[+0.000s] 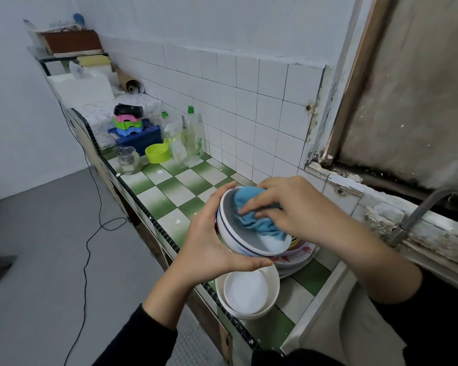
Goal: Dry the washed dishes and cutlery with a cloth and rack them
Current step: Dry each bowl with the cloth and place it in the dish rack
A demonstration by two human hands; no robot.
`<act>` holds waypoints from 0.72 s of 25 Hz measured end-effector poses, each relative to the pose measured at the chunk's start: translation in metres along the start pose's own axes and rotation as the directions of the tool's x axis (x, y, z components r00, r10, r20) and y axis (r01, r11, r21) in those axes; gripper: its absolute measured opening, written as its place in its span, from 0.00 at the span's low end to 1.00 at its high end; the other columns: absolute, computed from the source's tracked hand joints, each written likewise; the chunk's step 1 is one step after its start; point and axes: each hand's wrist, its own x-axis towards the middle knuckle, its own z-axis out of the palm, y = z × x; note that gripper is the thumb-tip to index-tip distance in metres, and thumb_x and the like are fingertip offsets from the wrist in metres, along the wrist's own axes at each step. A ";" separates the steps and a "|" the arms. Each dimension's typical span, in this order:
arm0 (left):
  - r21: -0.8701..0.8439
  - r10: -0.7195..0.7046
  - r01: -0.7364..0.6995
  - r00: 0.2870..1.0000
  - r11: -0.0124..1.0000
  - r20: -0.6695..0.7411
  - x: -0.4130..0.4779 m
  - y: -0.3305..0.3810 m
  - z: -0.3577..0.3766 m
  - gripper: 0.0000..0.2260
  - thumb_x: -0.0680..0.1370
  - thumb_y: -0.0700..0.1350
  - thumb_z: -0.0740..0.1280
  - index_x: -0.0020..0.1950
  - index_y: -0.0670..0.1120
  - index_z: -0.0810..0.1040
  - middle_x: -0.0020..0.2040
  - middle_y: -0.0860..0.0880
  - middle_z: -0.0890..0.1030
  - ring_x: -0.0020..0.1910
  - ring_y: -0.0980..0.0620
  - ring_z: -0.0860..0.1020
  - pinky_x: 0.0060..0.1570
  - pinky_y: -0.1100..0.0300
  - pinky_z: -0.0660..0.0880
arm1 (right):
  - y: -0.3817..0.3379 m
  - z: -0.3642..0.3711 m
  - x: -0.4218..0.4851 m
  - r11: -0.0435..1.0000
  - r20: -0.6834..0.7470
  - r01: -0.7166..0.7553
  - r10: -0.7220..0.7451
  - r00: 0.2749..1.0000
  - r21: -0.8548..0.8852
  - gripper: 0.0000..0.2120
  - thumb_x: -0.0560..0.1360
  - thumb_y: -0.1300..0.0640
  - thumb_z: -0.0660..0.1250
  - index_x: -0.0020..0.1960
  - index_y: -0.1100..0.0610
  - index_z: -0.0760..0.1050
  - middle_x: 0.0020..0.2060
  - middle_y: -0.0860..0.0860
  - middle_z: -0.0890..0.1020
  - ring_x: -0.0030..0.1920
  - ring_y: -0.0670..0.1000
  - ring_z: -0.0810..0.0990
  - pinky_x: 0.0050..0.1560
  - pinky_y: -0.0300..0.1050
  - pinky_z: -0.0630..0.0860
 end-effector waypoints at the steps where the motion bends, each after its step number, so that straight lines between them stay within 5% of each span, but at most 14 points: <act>1: -0.007 0.004 -0.004 1.000 1.000 0.005 0.000 0.000 0.000 0.49 0.53 0.50 0.82 0.71 0.46 0.66 0.62 0.54 0.78 0.61 0.50 0.78 0.60 0.51 0.76 | -0.002 0.011 -0.002 0.987 -0.095 0.011 0.004 0.995 0.158 0.14 0.72 0.60 0.72 0.52 0.43 0.84 0.47 0.44 0.82 0.47 0.46 0.79 0.52 0.44 0.75; 3: -0.011 0.009 -0.009 1.000 1.000 0.004 0.000 0.001 -0.003 0.50 0.53 0.50 0.82 0.71 0.45 0.65 0.59 0.53 0.80 0.59 0.50 0.79 0.59 0.54 0.76 | -0.003 0.022 -0.006 0.903 -0.082 0.045 -0.011 0.997 0.427 0.13 0.70 0.62 0.74 0.50 0.47 0.85 0.43 0.40 0.82 0.47 0.41 0.80 0.52 0.36 0.74; 5: -0.011 0.016 -0.016 1.000 1.000 0.004 -0.001 0.002 -0.007 0.50 0.52 0.50 0.83 0.71 0.47 0.66 0.57 0.52 0.81 0.57 0.49 0.80 0.57 0.52 0.77 | -0.006 0.009 -0.012 0.854 0.114 0.021 -0.094 0.989 0.520 0.14 0.69 0.65 0.74 0.48 0.48 0.85 0.40 0.37 0.82 0.47 0.39 0.80 0.51 0.34 0.73; 8: 0.040 0.052 -0.052 0.999 0.998 0.002 -0.009 0.001 -0.006 0.50 0.52 0.52 0.83 0.71 0.49 0.66 0.60 0.53 0.79 0.60 0.47 0.78 0.59 0.49 0.76 | 0.001 -0.012 -0.012 0.966 0.334 0.123 -0.197 0.922 0.229 0.15 0.71 0.65 0.71 0.47 0.46 0.85 0.46 0.42 0.82 0.48 0.43 0.79 0.52 0.40 0.75; 10: 0.025 0.031 -0.031 0.999 0.999 -0.012 -0.014 0.000 -0.003 0.50 0.52 0.51 0.83 0.72 0.49 0.66 0.61 0.55 0.78 0.61 0.49 0.78 0.60 0.51 0.76 | 0.004 -0.008 -0.008 0.985 0.265 0.145 -0.117 0.957 -0.089 0.15 0.74 0.61 0.68 0.52 0.42 0.84 0.50 0.46 0.80 0.50 0.48 0.77 0.53 0.49 0.75; 11: 0.012 0.017 -0.017 1.000 1.000 -0.021 -0.015 -0.001 -0.002 0.50 0.52 0.51 0.83 0.72 0.50 0.65 0.61 0.55 0.78 0.61 0.51 0.78 0.60 0.52 0.76 | 0.002 0.000 -0.006 0.989 0.150 0.105 -0.088 0.985 -0.106 0.14 0.75 0.59 0.68 0.53 0.42 0.83 0.50 0.48 0.80 0.50 0.50 0.77 0.52 0.50 0.75; 14: 0.002 0.017 -0.017 0.999 1.000 -0.043 -0.017 -0.002 -0.002 0.51 0.52 0.51 0.83 0.72 0.50 0.65 0.61 0.53 0.78 0.61 0.52 0.78 0.61 0.53 0.75 | -0.013 0.027 -0.007 0.945 -0.116 0.016 0.024 0.993 0.327 0.11 0.72 0.60 0.74 0.51 0.47 0.84 0.44 0.47 0.83 0.46 0.44 0.80 0.52 0.40 0.76; 16: 0.005 0.032 -0.032 0.999 0.999 -0.040 -0.020 -0.004 -0.008 0.51 0.52 0.50 0.83 0.72 0.49 0.65 0.60 0.52 0.79 0.60 0.49 0.79 0.60 0.51 0.76 | -0.019 0.026 -0.009 0.760 0.038 -0.053 0.037 0.999 0.647 0.13 0.70 0.64 0.75 0.48 0.47 0.84 0.42 0.44 0.84 0.46 0.41 0.82 0.51 0.32 0.76; 18: 0.024 0.050 -0.049 0.998 0.998 -0.026 -0.022 -0.008 -0.013 0.51 0.52 0.51 0.83 0.72 0.48 0.66 0.58 0.50 0.80 0.59 0.46 0.80 0.58 0.49 0.77 | -0.013 0.015 -0.008 0.768 0.226 -0.031 -0.148 0.963 0.639 0.15 0.70 0.66 0.74 0.46 0.46 0.84 0.42 0.45 0.85 0.45 0.42 0.82 0.50 0.34 0.77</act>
